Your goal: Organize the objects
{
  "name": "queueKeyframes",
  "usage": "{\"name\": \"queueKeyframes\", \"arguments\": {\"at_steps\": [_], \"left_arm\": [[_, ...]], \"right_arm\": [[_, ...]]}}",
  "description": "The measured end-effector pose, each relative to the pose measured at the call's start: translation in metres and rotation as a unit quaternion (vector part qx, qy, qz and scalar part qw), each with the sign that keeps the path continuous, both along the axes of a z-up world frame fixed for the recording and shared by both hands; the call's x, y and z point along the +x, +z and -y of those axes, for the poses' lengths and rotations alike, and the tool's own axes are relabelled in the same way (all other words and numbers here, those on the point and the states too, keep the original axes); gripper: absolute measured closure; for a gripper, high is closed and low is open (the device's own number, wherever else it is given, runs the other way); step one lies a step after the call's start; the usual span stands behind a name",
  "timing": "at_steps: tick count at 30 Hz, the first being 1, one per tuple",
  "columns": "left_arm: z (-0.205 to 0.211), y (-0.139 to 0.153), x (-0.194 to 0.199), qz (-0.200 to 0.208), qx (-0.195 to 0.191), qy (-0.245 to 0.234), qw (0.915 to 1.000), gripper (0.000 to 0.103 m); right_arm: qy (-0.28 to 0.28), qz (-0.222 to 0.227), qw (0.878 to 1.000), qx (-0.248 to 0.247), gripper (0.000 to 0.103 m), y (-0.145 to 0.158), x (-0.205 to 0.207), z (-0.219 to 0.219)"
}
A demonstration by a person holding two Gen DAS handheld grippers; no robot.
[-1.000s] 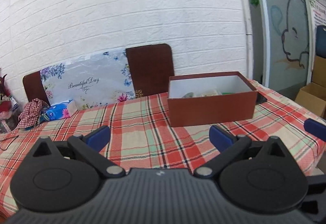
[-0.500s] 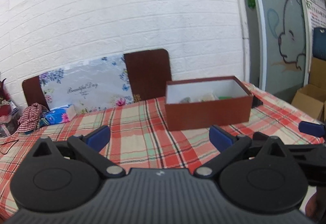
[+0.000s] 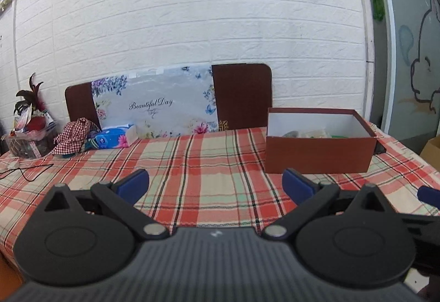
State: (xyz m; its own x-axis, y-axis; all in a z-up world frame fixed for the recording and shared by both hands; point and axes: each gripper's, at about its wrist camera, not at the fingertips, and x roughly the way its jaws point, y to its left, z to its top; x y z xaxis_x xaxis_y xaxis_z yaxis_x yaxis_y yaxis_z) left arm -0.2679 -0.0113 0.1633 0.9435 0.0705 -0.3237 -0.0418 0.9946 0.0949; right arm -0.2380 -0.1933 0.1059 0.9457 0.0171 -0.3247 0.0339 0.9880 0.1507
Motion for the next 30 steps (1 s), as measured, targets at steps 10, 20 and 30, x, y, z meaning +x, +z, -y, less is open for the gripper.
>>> {"name": "queueKeyframes", "arguments": {"at_steps": [10, 20, 30], "left_arm": [[-0.007, -0.007, 0.008, -0.036, -0.009, 0.011, 0.9992, 0.000], [0.008, -0.011, 0.007, -0.032, 0.062, 0.015, 0.9975, 0.000], [0.005, -0.013, 0.006, -0.039, 0.046, 0.008, 0.9982, 0.000]], "right_arm": [[-0.020, -0.019, 0.998, 0.053, 0.001, -0.007, 0.003, 0.024], [-0.017, -0.006, 0.999, 0.030, 0.001, -0.005, 0.001, 0.020], [-0.015, -0.012, 0.999, 0.036, 0.001, -0.006, 0.003, 0.021]]}}
